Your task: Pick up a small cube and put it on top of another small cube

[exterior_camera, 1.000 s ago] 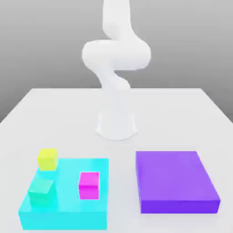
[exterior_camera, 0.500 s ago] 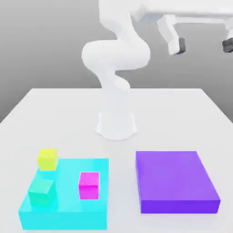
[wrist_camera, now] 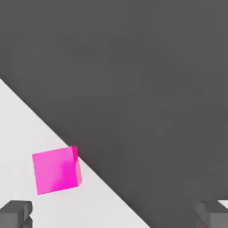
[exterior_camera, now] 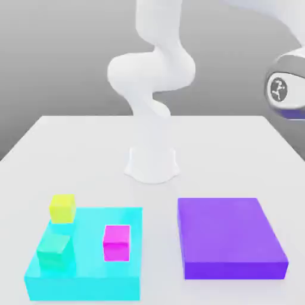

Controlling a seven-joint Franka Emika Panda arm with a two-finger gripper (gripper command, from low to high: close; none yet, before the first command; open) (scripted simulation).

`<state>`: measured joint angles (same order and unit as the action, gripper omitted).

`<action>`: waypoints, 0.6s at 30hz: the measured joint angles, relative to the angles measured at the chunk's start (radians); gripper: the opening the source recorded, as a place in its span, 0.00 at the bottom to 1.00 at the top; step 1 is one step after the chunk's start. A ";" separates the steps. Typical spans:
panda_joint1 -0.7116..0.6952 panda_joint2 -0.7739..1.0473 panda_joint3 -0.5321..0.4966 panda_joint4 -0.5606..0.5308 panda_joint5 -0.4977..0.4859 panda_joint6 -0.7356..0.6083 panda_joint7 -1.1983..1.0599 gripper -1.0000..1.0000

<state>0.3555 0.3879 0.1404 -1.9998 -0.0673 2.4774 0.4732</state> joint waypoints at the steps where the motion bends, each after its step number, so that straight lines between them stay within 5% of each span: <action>1: 0.012 0.037 0.002 0.009 -0.013 0.005 -0.003 0.50; 7: 0.071 0.255 -0.013 0.064 -0.074 0.094 -0.001 0.50; 8: 0.075 0.283 -0.017 0.071 -0.079 0.115 0.002 0.00; 18: 0.066 0.200 -0.004 0.051 -0.061 0.050 -0.011 0.00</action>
<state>0.4216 0.5877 0.1360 -1.9489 -0.1281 2.5277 0.4620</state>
